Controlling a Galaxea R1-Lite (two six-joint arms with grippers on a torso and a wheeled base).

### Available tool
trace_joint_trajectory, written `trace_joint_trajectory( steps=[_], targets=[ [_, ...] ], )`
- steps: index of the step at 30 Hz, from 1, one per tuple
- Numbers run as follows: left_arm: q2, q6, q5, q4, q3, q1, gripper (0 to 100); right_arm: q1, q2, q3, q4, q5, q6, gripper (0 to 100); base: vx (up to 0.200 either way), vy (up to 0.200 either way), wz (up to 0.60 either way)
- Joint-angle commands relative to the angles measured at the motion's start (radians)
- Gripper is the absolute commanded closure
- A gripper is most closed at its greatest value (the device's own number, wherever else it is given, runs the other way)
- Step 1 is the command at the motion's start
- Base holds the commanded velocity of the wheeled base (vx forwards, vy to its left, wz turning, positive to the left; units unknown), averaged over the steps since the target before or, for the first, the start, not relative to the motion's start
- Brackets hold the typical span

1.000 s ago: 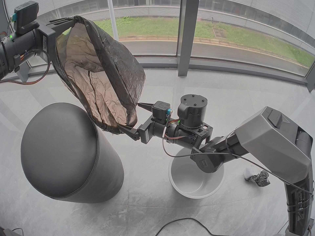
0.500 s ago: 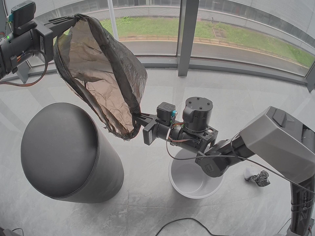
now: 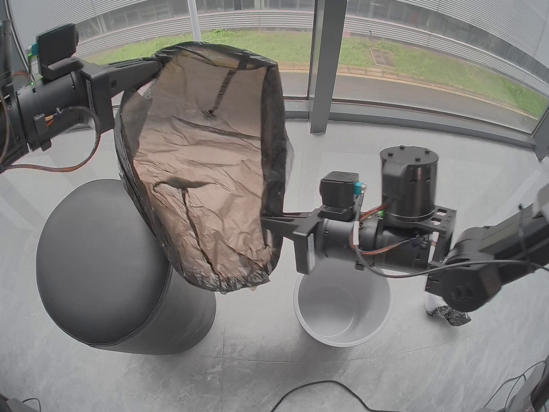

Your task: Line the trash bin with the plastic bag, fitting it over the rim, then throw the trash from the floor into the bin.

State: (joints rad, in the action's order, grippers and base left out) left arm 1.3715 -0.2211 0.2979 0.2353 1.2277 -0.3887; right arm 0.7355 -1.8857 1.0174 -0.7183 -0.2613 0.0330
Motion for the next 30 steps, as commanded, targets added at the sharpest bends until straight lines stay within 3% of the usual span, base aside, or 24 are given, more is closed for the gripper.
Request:
trace_joint_trajectory(
  steps=[1, 3, 6, 11, 15, 23, 30],
  targets=[
    [0.159, 0.243, 0.185, 0.027, -0.046, 0.01, 100, 0.016, 0.407, -0.065, 0.349, 0.1, 0.107, 100, 0.0, 0.0, 0.0],
    [0.222, 0.307, 0.218, 0.116, -0.051, 0.008, 100, 0.015, 0.451, -0.045, 0.445, 0.174, 0.128, 100, 0.0, 0.0, 0.0],
    [0.29, 0.365, 0.219, 0.251, -0.08, -0.004, 100, 0.022, 0.478, -0.051, 0.511, 0.229, 0.13, 100, 0.0, 0.0, 0.0],
    [0.39, 0.374, 0.247, 0.417, -0.151, -0.019, 100, 0.062, 0.481, -0.08, 0.523, 0.304, 0.131, 100, 0.0, 0.0, 0.0],
    [0.431, 0.379, 0.345, 0.458, -0.148, -0.015, 100, 0.064, 0.447, -0.088, 0.513, 0.295, 0.13, 100, 0.0, -0.05, 0.0],
    [0.457, 0.376, 0.345, 0.463, -0.163, -0.021, 100, 0.064, 0.41, -0.109, 0.507, 0.258, 0.128, 100, 0.0, -0.2, 0.0],
    [0.437, 0.378, 0.348, 0.463, -0.186, -0.05, 100, 0.065, 0.456, -0.235, 0.481, 0.241, 0.127, 100, 0.0, -0.2, 0.0]
  ],
)
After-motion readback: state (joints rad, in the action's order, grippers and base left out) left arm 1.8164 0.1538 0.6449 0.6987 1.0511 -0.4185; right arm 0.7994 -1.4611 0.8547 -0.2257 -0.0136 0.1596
